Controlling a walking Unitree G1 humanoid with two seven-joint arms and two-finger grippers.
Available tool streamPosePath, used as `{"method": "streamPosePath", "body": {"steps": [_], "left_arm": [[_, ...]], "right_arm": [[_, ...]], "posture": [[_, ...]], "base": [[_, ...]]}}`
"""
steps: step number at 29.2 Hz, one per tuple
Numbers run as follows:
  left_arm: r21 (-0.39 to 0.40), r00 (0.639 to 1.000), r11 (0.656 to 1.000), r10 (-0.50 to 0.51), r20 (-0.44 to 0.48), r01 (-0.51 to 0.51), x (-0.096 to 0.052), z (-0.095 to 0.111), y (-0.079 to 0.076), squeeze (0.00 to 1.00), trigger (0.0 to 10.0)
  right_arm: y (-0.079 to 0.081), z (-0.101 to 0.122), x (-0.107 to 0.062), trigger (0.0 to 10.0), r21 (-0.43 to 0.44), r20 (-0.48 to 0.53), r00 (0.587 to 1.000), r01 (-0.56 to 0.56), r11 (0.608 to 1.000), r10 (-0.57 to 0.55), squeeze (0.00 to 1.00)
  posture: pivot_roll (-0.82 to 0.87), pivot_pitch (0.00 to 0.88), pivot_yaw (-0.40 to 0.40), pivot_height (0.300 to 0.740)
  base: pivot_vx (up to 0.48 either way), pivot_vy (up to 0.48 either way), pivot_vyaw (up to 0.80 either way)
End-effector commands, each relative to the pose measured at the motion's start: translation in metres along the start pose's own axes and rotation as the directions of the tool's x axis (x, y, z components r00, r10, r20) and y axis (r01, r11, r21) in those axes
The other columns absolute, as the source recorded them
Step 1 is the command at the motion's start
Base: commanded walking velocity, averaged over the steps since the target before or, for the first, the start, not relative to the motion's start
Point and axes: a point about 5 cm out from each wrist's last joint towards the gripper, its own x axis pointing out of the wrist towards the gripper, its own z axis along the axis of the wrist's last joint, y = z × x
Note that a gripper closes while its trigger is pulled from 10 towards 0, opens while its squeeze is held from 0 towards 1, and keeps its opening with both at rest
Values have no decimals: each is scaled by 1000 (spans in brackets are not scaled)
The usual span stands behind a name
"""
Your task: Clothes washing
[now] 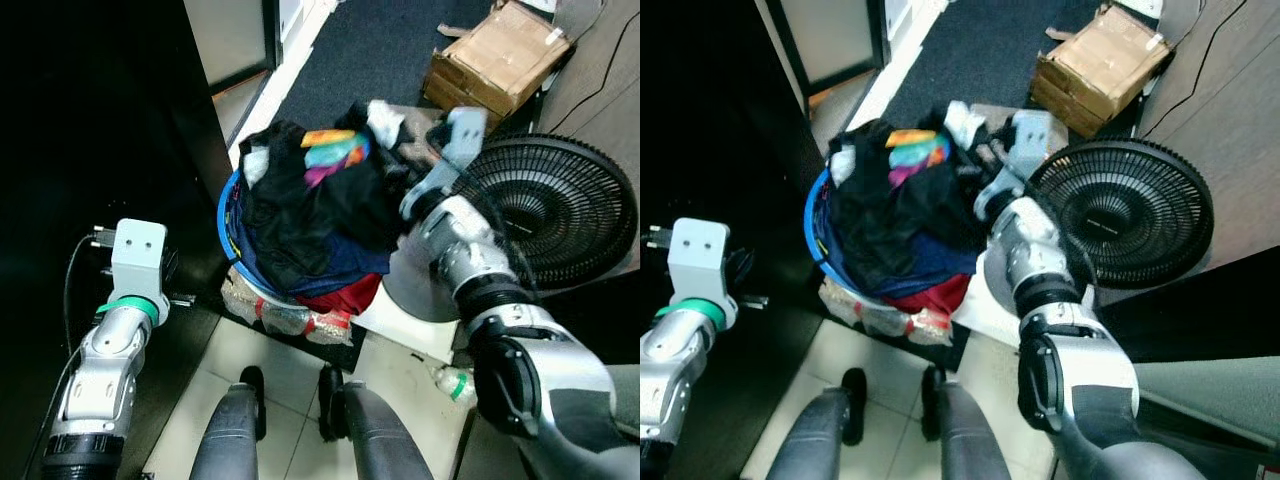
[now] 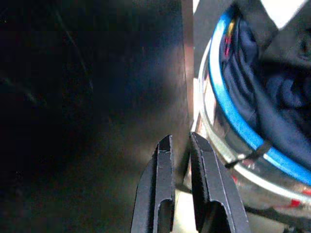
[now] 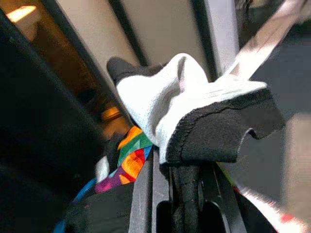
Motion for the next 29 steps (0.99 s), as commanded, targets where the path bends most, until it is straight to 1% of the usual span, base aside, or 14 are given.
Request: {"method": "streamPosePath", "body": {"steps": [1,3,4,6,7,8,9,10,11,14,16,21,24,29], "left_arm": [[-13,999,999,36,-5,-36,-2,-4,7,0,10000],[-30,998,1000,7,57,-5,0,14,2,0,10000],[-30,998,1000,7,57,-5,0,14,2,0,10000],[-31,990,998,-50,130,54,-3,35,-6,0,10000],[-31,990,998,-50,130,54,-3,35,-6,0,10000],[-24,979,994,-98,180,104,-7,50,-12,0,10000],[-24,979,994,-98,180,104,-7,50,-12,0,10000],[-6,956,986,-159,246,165,-14,69,-19,0,10000],[2,947,984,-171,272,177,-17,78,-20,0,10000],[-6,932,983,-172,318,184,-18,93,-20,0,10000],[-18,913,983,-162,374,182,-18,110,-21,0,10000],[-23,891,983,-155,427,183,-16,126,-26,0,10000],[-38,865,977,-166,474,208,-15,141,-40,0,10000],[-47,856,973,-173,487,224,-15,149,-45,0,10000]], "right_arm": [[2,14,4,10000,-51,56,998,-3,999,6,0],[-4,44,3,10000,-179,177,984,55,982,-23,0],[-4,44,3,10000,-179,177,984,55,982,-23,0],[-7,57,-6,10000,-244,248,968,103,964,-41,0],[-7,57,-6,10000,-244,248,968,103,964,-41,0],[-7,56,-17,10000,-278,270,961,133,951,-56,0],[-7,56,-17,10000,-278,270,961,133,951,-56,0],[-3,50,-35,10000,-306,290,953,176,936,-85,0],[1,44,-45,10000,-311,290,952,191,931,-99,0],[11,33,-60,10000,-331,283,951,215,919,-121,0],[24,24,-68,10000,-302,276,948,240,923,-157,0],[34,16,-69,10000,-267,260,949,248,931,-178,0],[39,10,-64,10000,-257,233,954,245,935,-186,0],[41,7,-65,10000,-260,213,956,253,932,-200,0]], "posture": [[83,164,14,740],[68,110,20,740],[68,110,20,740],[62,87,27,740],[62,87,27,740],[59,70,35,740],[59,70,35,740],[53,54,42,740],[52,50,43,740],[47,32,45,740],[32,9,37,740],[25,0,23,740],[19,0,12,740],[19,0,14,740]], "base": [[0,0,0],[0,0,0],[0,0,0],[0,0,0],[0,0,0],[0,0,0],[0,0,0],[0,0,0],[0,0,0],[0,0,0],[0,0,0],[0,0,0],[0,0,0],[0,0,0]]}}
